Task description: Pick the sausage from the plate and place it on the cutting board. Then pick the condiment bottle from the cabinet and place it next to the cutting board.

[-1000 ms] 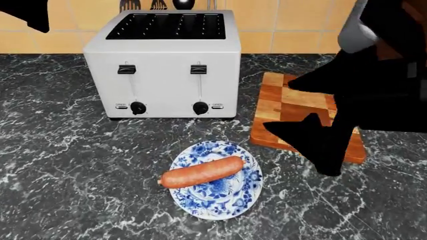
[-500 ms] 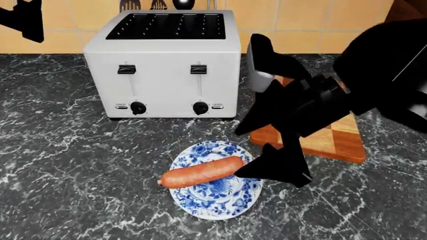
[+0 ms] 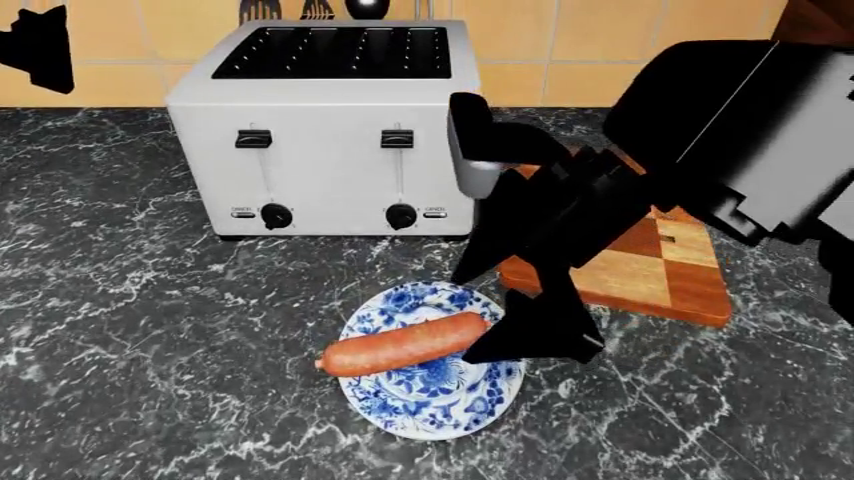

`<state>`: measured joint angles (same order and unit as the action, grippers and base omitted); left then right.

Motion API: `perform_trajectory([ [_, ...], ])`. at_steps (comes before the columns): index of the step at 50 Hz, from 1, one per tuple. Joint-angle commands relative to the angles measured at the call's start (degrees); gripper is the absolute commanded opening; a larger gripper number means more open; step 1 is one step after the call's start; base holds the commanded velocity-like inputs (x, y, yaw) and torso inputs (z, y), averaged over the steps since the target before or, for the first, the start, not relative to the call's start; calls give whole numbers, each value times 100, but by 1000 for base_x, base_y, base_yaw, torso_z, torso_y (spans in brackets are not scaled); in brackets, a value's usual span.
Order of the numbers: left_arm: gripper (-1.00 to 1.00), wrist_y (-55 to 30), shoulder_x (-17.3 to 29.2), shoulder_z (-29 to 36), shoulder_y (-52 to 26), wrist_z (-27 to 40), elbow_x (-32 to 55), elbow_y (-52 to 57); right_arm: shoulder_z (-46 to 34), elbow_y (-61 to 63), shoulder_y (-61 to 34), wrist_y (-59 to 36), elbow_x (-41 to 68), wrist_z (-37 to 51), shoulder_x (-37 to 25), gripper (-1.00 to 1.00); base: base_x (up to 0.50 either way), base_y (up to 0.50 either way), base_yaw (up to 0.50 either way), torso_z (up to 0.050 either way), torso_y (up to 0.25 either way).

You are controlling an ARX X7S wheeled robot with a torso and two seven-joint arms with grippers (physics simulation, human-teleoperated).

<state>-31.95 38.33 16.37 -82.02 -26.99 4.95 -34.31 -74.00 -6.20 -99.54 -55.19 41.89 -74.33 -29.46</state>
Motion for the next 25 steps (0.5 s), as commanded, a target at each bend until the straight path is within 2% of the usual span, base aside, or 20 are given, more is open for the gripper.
perform_trajectory([
  [1, 100, 45, 45, -63, 72, 33, 33, -51, -328, -421, -82, 287, -291, -343, 312, 100, 0, 0, 0, 0, 0],
  [25, 100, 175, 68, -86, 138, 51, 45, -206, -638, -1031, -126, 771, -527, -690, 835, 100, 0, 0, 0, 0, 0],
])
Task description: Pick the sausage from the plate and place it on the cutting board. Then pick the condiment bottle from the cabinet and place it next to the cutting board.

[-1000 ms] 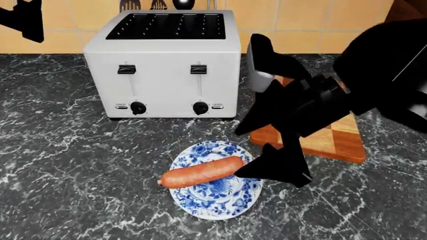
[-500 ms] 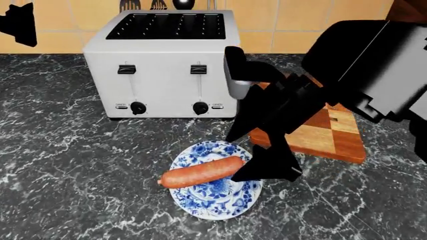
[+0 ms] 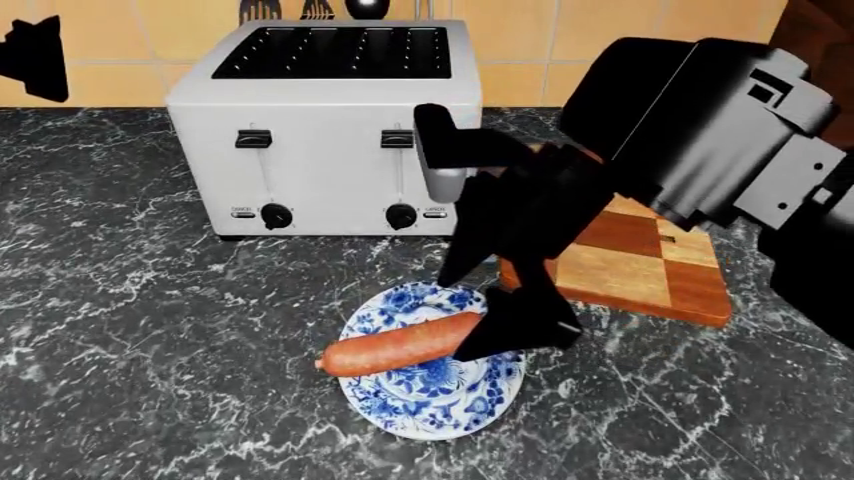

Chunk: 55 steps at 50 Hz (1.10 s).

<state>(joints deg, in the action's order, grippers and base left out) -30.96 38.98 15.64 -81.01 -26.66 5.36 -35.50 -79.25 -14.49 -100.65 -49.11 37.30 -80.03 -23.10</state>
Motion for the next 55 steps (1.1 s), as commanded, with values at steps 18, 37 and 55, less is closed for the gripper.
perform_trajectory([
  [18, 100, 75, 42, -56, 113, 31, 41, -61, -314, -395, 57, 313, -103, -236, 363, 100, 0, 0, 0, 0, 0],
  [37, 100, 79, 122, -92, 154, 24, 62, -27, -518, -734, 188, 599, -158, -337, 621, 100, 0, 0, 0, 0, 0],
  [55, 100, 30, 202, -161, 308, 45, 117, 85, -695, -1117, 265, 810, -218, -399, 799, 100, 0, 0, 0, 0, 0],
])
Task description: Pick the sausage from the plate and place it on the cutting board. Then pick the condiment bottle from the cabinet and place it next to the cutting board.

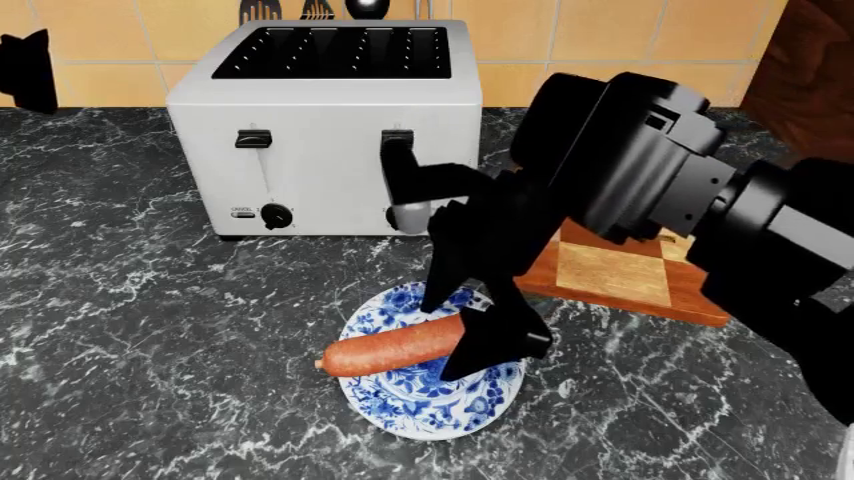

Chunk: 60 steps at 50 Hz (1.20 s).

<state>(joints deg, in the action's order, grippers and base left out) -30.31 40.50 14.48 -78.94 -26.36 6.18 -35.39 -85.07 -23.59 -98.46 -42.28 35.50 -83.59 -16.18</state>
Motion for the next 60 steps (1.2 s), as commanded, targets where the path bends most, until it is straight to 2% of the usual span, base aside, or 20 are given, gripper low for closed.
perform_trajectory([
  [1, 100, -33, 50, -47, 108, 19, 36, 73, -121, -237, 48, 144, -43, -48, 120, 100, 0, 0, 0, 0, 0],
  [25, 100, 5, 74, -13, 94, -16, 18, -16, -293, -853, 93, 495, -74, -169, 373, 100, 0, 0, 0, 0, 0],
  [47, 100, -28, 122, -45, 190, 5, 44, 69, -423, -864, 189, 543, 32, -95, 378, 100, 0, 0, 0, 0, 0],
  [48, 100, -32, 126, -46, 191, 3, 46, 73, -427, -863, 191, 547, 36, -93, 378, -100, 0, 0, 0, 0, 0],
  [60, 100, -59, 150, -54, 230, 6, 55, 100, -491, -938, 212, 713, 27, -93, 375, -100, 0, 0, 0, 0, 0],
])
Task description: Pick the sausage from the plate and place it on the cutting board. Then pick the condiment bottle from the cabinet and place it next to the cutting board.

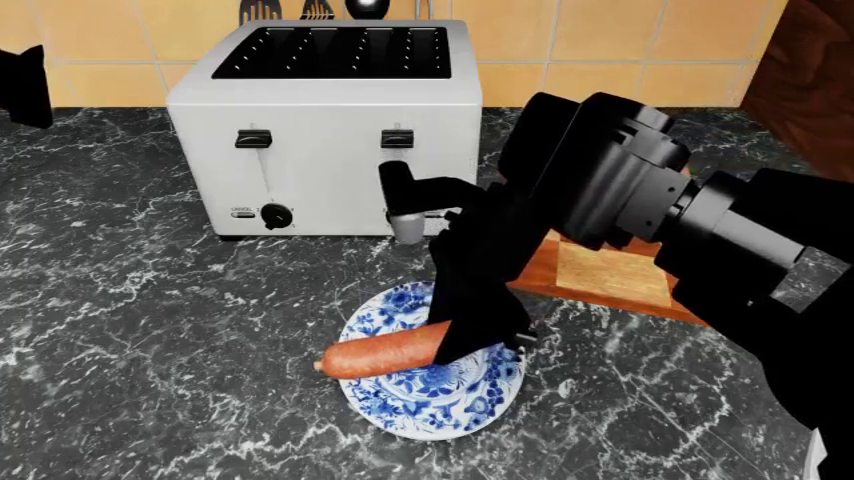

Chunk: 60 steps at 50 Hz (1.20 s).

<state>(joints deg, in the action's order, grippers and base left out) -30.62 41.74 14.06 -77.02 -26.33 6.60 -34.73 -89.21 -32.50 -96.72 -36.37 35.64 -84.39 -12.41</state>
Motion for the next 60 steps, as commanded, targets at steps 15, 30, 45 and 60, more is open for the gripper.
perform_trajectory([
  [15, 100, 33, 5, -7, -115, -5, -3, -103, 346, 1157, -747, -449, 322, 642, -806, -100, 0, 0, 0, 0, 0],
  [30, 100, 40, -103, -13, -247, 34, 12, -77, 613, 3059, -1451, -2457, 904, 1933, -2223, -100, 0, 0, 0, 0, 0],
  [45, 100, -4, -79, -60, -231, 60, 46, 21, 226, 2193, -1712, -2769, 127, 2444, -2471, -100, 0, 0, 0, 0, 0],
  [60, 100, -12, -75, -81, -203, 78, 65, 42, -118, 1497, -1910, -2834, -360, 2487, -2504, -100, 0, 0, 0, 0, 0],
])
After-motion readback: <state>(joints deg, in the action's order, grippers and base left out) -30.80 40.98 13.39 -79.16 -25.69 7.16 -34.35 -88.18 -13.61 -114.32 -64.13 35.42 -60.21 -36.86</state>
